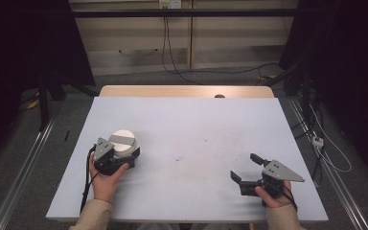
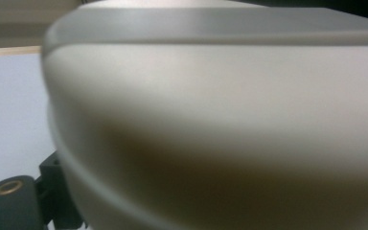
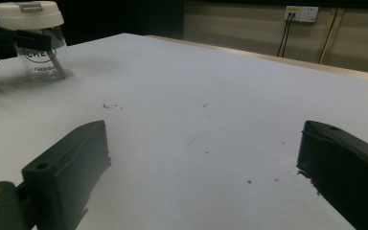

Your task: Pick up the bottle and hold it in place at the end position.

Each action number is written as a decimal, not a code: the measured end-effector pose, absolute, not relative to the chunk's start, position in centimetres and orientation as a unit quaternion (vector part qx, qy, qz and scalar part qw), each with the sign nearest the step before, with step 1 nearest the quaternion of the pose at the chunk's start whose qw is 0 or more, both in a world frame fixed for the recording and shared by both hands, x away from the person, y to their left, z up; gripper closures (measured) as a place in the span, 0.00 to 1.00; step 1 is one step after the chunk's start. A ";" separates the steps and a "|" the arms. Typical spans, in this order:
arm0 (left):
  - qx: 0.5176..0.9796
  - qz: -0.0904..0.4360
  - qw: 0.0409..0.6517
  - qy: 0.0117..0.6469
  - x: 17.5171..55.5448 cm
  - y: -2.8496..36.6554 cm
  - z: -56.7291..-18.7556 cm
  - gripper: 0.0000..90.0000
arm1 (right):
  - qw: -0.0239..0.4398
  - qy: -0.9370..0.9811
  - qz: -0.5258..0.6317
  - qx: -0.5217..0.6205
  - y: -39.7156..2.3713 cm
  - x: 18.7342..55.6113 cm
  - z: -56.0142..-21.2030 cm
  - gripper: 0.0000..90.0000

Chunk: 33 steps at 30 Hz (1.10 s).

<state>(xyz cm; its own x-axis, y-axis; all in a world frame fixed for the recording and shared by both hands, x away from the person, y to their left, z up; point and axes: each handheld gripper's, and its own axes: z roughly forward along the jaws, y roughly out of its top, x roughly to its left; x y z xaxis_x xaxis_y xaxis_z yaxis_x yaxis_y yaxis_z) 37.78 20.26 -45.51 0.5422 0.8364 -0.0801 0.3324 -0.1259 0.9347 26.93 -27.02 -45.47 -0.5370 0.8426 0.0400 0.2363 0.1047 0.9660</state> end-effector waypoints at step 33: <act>0.705 0.235 0.577 0.340 38.6 18.0 -43.9 0.20 | 0.286 0.686 0.546 0.388 -26.9 27.1 -45.3 0.04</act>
